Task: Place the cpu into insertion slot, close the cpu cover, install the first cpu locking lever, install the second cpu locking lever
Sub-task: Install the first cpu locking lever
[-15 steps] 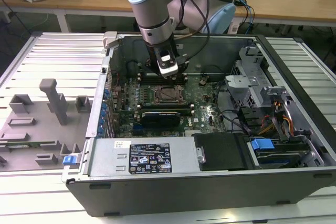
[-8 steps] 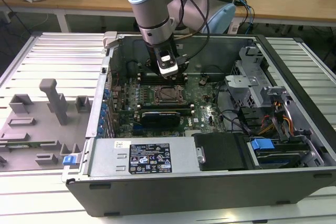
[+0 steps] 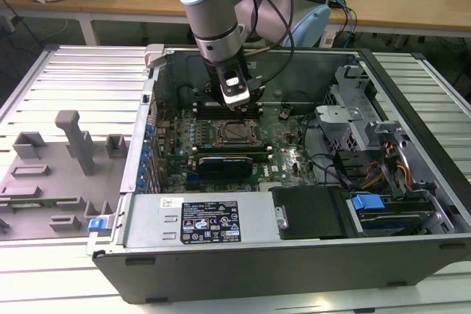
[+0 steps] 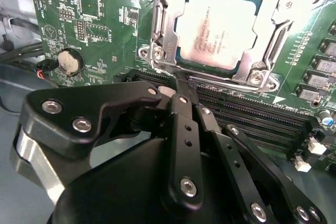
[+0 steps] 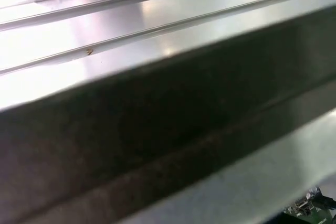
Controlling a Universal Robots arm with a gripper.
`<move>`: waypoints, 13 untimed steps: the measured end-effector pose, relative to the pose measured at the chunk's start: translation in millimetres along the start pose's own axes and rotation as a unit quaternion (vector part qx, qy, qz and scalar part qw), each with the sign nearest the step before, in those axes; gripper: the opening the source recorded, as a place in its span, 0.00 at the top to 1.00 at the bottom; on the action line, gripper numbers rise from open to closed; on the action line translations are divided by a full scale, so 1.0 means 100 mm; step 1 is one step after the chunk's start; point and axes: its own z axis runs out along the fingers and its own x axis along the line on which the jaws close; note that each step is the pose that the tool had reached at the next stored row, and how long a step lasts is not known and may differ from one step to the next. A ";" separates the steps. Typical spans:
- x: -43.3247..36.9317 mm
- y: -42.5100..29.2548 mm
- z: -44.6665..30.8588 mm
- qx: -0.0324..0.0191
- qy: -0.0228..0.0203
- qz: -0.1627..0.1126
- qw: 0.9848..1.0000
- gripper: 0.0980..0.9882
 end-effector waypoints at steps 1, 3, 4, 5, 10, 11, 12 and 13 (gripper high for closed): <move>0.000 -0.001 0.001 0.000 0.000 0.000 1.000 0.99; 0.004 -0.004 0.015 0.000 0.000 0.000 1.000 0.99; 0.005 -0.006 0.023 0.000 0.000 0.000 1.000 0.99; 0.007 -0.007 0.029 0.000 0.000 0.000 1.000 0.99; 0.004 -0.006 0.036 -0.004 0.001 0.001 1.000 0.99; 0.004 -0.005 0.036 -0.004 0.001 0.001 1.000 0.99; 0.004 -0.005 0.033 -0.004 0.001 0.001 1.000 0.99; 0.002 -0.003 0.027 -0.004 0.001 0.001 1.000 0.99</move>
